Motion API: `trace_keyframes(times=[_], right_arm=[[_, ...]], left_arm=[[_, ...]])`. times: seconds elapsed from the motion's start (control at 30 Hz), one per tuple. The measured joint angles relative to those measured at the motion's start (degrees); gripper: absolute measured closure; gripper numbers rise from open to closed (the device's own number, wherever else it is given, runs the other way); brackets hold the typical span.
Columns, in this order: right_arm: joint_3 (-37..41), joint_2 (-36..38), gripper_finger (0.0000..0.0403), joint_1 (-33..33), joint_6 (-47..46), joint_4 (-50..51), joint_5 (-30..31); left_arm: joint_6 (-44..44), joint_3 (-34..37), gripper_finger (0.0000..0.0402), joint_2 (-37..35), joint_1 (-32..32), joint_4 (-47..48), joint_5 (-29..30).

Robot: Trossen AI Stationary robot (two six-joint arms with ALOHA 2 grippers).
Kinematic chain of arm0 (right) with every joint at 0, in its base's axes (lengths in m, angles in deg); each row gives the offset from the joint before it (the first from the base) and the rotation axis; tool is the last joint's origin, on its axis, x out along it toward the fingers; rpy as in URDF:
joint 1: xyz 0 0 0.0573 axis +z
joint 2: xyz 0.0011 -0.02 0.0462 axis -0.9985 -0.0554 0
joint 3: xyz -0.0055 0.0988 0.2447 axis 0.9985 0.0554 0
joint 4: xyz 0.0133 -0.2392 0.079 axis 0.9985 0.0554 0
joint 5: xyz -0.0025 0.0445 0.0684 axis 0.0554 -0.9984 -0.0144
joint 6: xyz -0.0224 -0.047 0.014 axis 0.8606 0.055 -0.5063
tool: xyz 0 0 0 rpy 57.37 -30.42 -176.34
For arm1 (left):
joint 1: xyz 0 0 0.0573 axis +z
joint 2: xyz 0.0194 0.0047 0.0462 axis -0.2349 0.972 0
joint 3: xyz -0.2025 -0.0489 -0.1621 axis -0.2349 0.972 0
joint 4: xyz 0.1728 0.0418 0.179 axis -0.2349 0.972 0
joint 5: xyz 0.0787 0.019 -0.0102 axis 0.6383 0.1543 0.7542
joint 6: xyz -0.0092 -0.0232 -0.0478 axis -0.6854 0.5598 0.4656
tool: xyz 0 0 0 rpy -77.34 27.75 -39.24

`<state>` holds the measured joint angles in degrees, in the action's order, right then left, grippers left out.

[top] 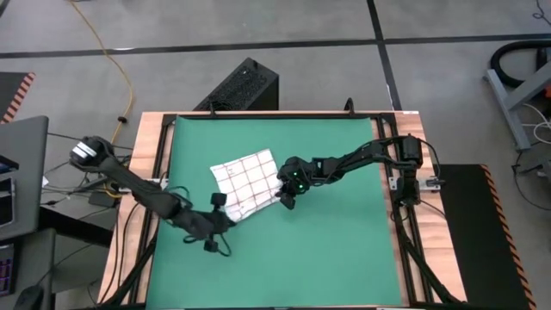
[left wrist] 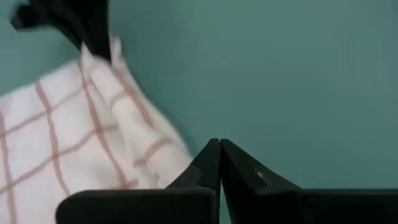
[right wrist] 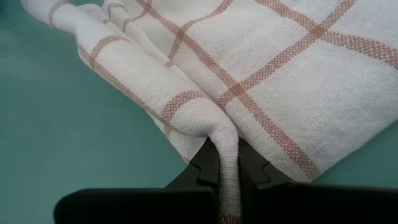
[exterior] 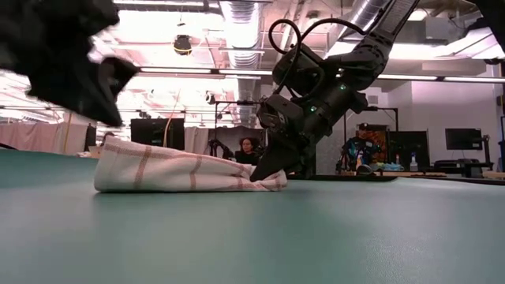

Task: Roll towel
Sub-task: Roll the white towel

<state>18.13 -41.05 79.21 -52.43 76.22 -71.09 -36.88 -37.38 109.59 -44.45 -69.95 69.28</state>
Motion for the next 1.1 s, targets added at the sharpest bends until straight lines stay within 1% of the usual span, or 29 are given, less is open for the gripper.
trace_keyframes(times=[0.1,0.17,0.27,0.4,0.47,0.6,0.73,0.87,1.03,1.1], right_arm=[[0.0,0.0,0.0372,0.0,0.1,0.0,0.0],[0.0,0.0,0.0372,0.0,0.2,0.0,0.0],[0.0,0.0,0.0372,0.0,0.7,0.0,0.0],[0.0,0.0,0.0372,0.0,1.1,-0.1,-0.1],[0.0,0.0,0.0372,0.0,1.2,-0.1,-0.1],[0.0,0.0,0.0372,0.0,1.2,-0.1,-0.1],[0.0,0.0,0.0372,0.0,1.3,0.0,-0.2],[0.0,0.0,0.0372,0.1,1.3,0.1,-0.2],[0.0,0.0,0.0372,0.2,1.3,0.4,-0.3],[0.0,0.0,0.0372,0.2,1.3,0.3,-0.3]], left_arm=[[-3.2,-3.3,0.0401,6.3,1.2,2.0,-0.1],[-5.0,-5.8,0.0402,8.3,1.3,2.3,0.2],[-5.3,-7.5,0.0402,10.2,1.3,6.1,3.3],[-4.9,-7.5,0.0402,10.9,1.9,7.7,4.5],[-3.1,-7.2,0.0402,10.9,2.5,10.1,5.4],[0.0,-7.1,0.0402,10.4,3.1,14.8,9.7],[2.6,-7.1,0.0402,10.5,3.0,17.4,9.4],[4.1,-6.3,0.0402,10.8,3.1,16.3,9.3],[4.9,-1.1,0.0402,10.8,3.1,8.0,9.6],[4.9,0.7,0.0402,10.8,3.1,5.6,10.5]])
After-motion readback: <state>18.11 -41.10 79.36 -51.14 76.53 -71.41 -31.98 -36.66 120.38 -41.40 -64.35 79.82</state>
